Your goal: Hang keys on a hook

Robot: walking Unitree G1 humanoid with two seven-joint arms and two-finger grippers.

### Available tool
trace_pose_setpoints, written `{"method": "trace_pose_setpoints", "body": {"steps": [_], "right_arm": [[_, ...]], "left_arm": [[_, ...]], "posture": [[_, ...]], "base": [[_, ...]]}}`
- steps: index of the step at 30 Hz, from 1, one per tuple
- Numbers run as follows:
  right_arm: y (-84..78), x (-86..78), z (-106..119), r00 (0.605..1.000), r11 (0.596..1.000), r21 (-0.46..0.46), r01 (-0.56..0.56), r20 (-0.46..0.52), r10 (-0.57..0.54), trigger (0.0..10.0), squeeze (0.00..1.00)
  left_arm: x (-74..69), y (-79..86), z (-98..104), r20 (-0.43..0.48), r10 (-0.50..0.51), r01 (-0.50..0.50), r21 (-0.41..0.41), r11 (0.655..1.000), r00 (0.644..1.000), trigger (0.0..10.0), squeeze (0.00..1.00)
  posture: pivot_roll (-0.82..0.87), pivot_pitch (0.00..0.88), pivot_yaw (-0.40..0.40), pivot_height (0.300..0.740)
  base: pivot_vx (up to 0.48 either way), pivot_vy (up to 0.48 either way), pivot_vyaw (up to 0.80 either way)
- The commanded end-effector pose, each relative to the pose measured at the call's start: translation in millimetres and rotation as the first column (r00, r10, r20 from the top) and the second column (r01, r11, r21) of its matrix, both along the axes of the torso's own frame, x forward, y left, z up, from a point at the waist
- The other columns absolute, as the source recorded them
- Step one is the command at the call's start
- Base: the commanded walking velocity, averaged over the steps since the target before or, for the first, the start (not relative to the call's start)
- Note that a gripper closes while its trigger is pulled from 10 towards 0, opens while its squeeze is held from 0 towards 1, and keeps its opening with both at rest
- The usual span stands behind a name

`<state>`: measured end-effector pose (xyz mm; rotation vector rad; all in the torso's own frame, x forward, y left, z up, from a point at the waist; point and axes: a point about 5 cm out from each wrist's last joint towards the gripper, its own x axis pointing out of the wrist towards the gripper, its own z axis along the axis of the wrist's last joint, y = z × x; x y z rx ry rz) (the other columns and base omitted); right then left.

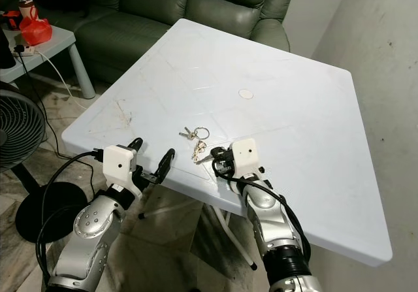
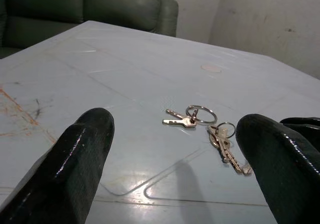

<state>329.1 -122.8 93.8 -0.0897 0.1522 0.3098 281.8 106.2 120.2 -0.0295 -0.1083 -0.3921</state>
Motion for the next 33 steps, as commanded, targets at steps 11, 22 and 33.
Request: {"method": "trace_pose_setpoints", "body": {"steps": [11,22,33], "right_arm": [[-4.7,-2.4,-0.4,0.999,0.999,-0.020,0.042,0.017,-0.042,0.0,0.00],[-11.3,5.5,10.7,0.993,0.988,0.098,0.119,0.013,-0.121,0.0,0.00],[-21.9,12.3,48.4,0.975,0.952,0.256,0.166,0.100,-0.196,0.0,0.00]], "left_arm": [[0.0,0.5,0.0,0.009,0.018,-0.018,0.014,1.000,1.000,10.0,0.00],[8.0,3.2,3.6,0.023,0.032,-0.033,0.023,0.999,0.999,10.0,0.00],[23.7,5.0,10.7,0.031,0.093,-0.093,0.004,0.996,0.995,10.0,0.00]], "posture": [[0.04,0.116,-0.170,0.740],[0.04,0.106,-0.160,0.740],[0.05,0.068,-0.151,0.740]], "base": [[0.000,0.000,0.00],[0.000,0.000,0.00],[0.000,0.000,0.00]]}}
